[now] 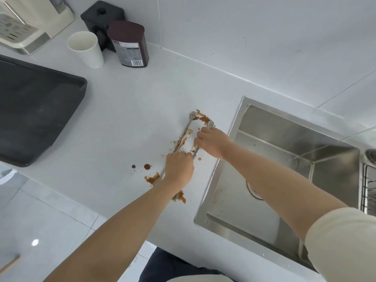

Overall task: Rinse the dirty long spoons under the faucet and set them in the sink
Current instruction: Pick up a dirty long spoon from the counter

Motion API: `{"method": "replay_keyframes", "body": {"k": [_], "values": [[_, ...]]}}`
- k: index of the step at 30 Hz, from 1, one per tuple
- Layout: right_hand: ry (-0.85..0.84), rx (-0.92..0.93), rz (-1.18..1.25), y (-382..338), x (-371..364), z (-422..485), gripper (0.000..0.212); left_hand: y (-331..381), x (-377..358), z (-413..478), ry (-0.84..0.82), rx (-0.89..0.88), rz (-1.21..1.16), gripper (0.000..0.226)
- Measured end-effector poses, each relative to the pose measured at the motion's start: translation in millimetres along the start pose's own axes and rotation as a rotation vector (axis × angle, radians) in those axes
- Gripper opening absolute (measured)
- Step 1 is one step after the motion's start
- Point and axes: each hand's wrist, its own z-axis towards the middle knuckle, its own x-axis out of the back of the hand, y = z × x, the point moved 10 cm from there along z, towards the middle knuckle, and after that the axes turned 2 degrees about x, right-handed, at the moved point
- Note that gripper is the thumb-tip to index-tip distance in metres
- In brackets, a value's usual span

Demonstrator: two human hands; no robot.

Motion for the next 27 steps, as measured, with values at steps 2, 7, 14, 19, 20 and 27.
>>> {"method": "replay_keyframes", "body": {"k": [2, 7, 14, 19, 20, 27], "values": [[-0.029, 0.032, -0.041, 0, -7, 2, 0.033, 3, 2, 2, -0.008, -0.006, 0.044, 0.022], [0.005, 0.176, -0.179, -16, 3, 0, 0.035, 8, 5, 6, -0.058, -0.024, 0.064, 0.048], [-0.142, 0.182, -0.159, -11, -5, -5, 0.02, 11, 12, 5, -0.104, -0.039, 0.1, 0.031], [0.072, 0.09, -0.043, 13, 13, -21, 0.035, 23, 29, 7, -0.07, -0.06, 0.101, 0.022], [0.078, 0.056, -0.034, 17, 21, -31, 0.035, 27, 31, 7, -0.06, -0.066, 0.106, 0.025], [0.114, -0.221, 0.037, 53, 15, -97, 0.038, 74, 40, 20, 0.029, -0.206, 0.069, 0.023]]}}
